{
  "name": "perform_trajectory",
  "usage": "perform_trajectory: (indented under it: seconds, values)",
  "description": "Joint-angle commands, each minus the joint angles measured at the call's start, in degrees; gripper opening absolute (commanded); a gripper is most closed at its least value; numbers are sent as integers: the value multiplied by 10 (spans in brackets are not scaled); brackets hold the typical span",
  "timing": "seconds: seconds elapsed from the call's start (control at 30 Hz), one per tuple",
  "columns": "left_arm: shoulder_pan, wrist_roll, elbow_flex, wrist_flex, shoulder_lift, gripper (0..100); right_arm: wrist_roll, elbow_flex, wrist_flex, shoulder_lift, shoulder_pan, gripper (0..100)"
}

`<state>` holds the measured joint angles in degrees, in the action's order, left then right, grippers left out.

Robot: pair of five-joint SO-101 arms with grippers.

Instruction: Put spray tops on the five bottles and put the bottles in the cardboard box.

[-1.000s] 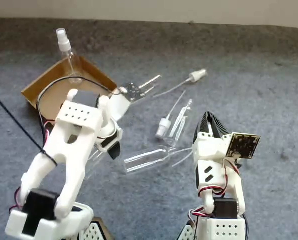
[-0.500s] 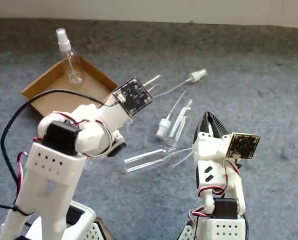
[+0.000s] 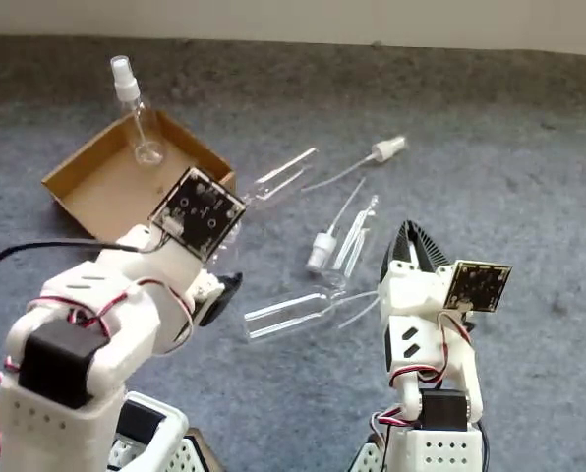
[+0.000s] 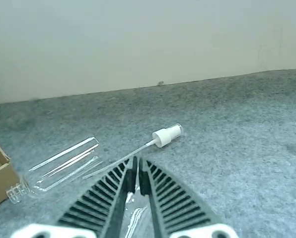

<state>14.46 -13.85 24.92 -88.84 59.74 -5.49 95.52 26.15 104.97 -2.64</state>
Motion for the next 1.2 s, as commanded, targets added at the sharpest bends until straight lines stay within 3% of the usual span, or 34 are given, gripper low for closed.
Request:
perform_trajectory:
  seconds: [0.0,0.23,0.53,0.73,0.9,1.17]
  values:
    - [5,7,53,14,80,88,6,68,1,3,-7,5]
    - [5,9,227,152,215,88,7,63,18,2,-3,6]
    - [-12,8,358,295,319,88,94,-105,219,0,2,6]
    - [-36,14,464,457,323,88,136,-247,304,-9,3,8]
    - [-36,113,512,522,325,88,140,-383,348,-151,4,65]
    - [-36,131,519,522,326,88,130,-525,349,-421,6,70]
